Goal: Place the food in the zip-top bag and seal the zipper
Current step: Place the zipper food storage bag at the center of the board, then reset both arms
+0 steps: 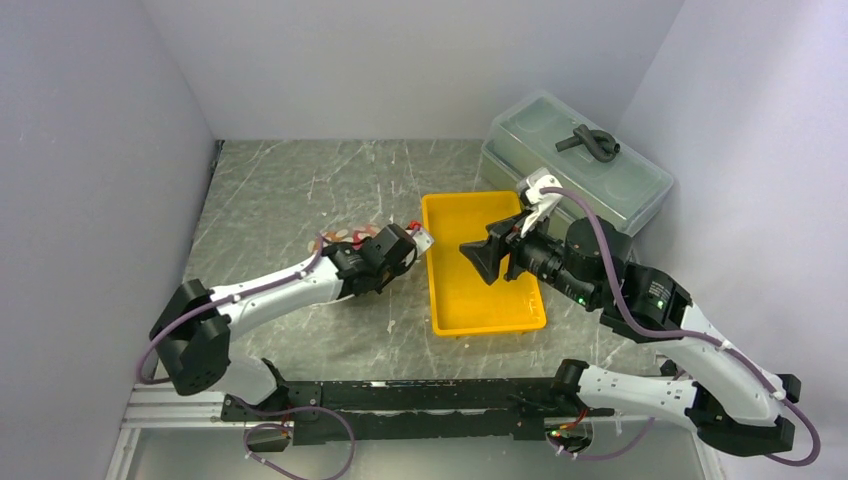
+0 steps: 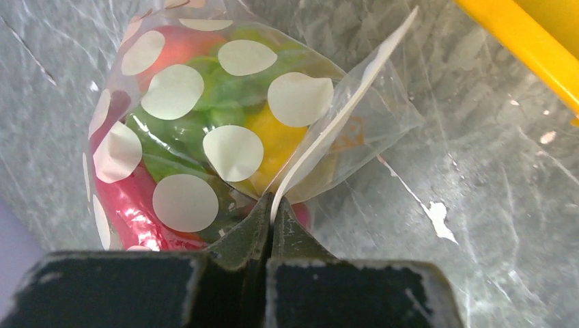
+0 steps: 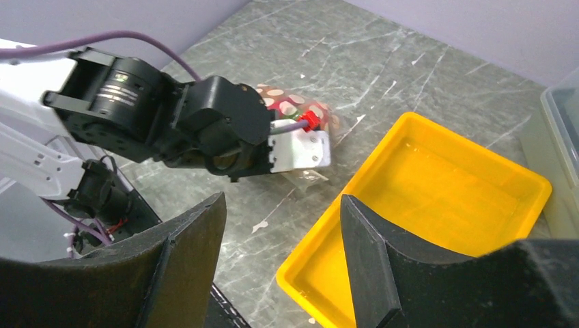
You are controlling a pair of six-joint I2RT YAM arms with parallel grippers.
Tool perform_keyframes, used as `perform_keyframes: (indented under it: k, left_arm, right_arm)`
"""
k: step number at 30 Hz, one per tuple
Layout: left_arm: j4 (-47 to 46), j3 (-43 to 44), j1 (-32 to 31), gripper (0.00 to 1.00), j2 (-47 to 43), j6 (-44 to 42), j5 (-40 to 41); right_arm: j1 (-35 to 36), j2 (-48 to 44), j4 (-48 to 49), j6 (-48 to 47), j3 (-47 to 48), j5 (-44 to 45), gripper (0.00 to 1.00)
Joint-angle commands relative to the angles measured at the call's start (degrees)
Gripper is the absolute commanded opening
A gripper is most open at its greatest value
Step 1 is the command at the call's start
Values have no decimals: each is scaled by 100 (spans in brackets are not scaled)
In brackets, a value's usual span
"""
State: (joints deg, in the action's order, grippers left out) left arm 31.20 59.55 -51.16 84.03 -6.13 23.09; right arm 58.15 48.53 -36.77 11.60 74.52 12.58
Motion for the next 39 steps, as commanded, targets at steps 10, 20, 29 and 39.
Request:
perform_keyframes:
  k: [10,20,29,39]
  left_arm:
    - [615,-374,-116,35,-1418,1493,-965]
    - [932,34,-120,53,-1697,1754,-1310]
    - [1086,471,-122,100,-2018,1643,-1321]
    - [1755,1164,-80,100,-2134,1895,-489]
  right_arm:
    - [-14,101,203,71,-335,462,70]
    - [-14,231,179,139,-324,566,72]
    - [-21,359,21,275,-428,951,75]
    - [-692,186,21,365,-887,590,86]
